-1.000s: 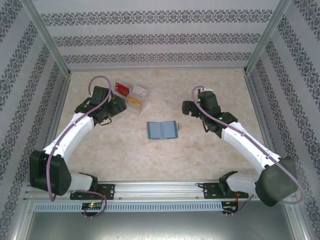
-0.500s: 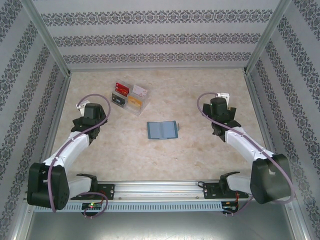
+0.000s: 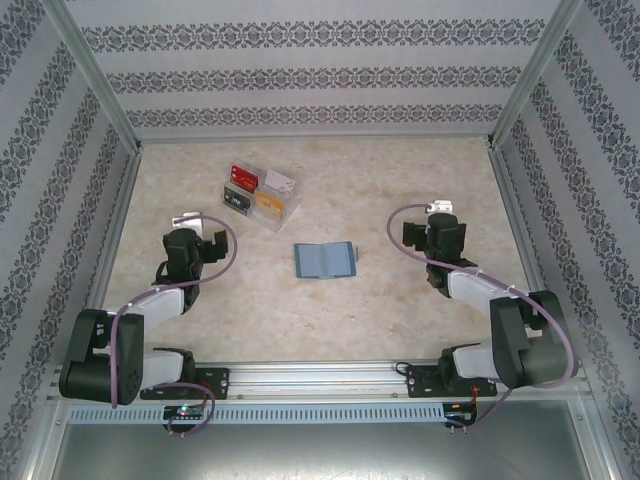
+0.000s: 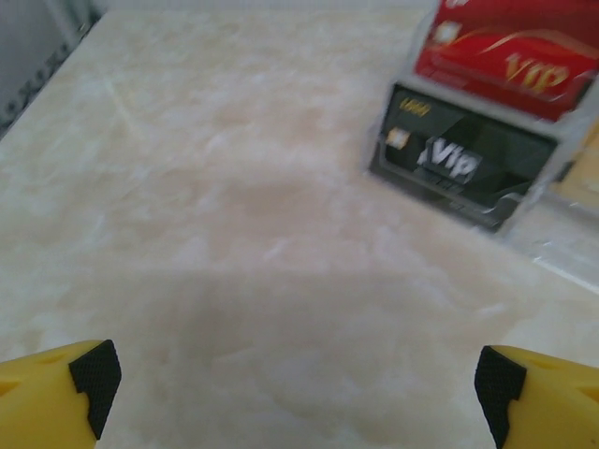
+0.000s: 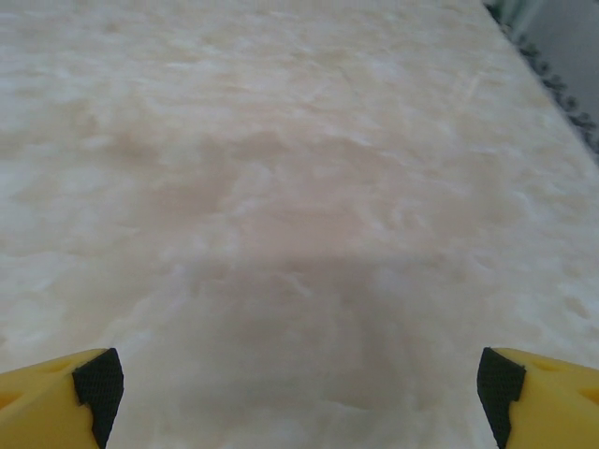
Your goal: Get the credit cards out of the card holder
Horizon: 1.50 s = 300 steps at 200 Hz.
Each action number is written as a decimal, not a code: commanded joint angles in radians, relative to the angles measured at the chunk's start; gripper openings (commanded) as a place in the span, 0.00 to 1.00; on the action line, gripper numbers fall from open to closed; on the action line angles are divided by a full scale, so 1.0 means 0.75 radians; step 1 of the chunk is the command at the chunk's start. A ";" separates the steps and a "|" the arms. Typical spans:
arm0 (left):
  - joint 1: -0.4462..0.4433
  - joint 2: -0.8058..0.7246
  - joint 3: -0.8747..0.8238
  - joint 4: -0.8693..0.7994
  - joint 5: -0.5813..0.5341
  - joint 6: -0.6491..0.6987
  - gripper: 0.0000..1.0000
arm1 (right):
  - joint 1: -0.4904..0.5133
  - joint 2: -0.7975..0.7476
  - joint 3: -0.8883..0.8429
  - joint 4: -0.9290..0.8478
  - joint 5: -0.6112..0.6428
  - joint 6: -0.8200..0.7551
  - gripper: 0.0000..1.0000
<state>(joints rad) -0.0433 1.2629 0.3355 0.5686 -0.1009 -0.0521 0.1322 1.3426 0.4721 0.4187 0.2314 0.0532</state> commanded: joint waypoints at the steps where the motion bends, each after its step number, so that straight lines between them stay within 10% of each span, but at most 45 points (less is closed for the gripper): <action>1: 0.023 0.029 -0.058 0.321 0.153 0.078 0.99 | -0.029 0.014 -0.008 0.181 -0.185 -0.065 0.98; 108: 0.067 0.359 0.032 0.448 0.145 0.041 0.99 | -0.145 0.214 -0.105 0.602 -0.276 -0.049 0.98; 300: 0.056 0.401 0.115 0.331 0.145 0.065 0.99 | -0.158 0.215 -0.100 0.589 -0.274 -0.040 0.98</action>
<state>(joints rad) -0.0048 1.5543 0.3992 0.8234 -0.0208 -0.0147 0.0216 1.4998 0.4023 0.8204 0.0498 0.0044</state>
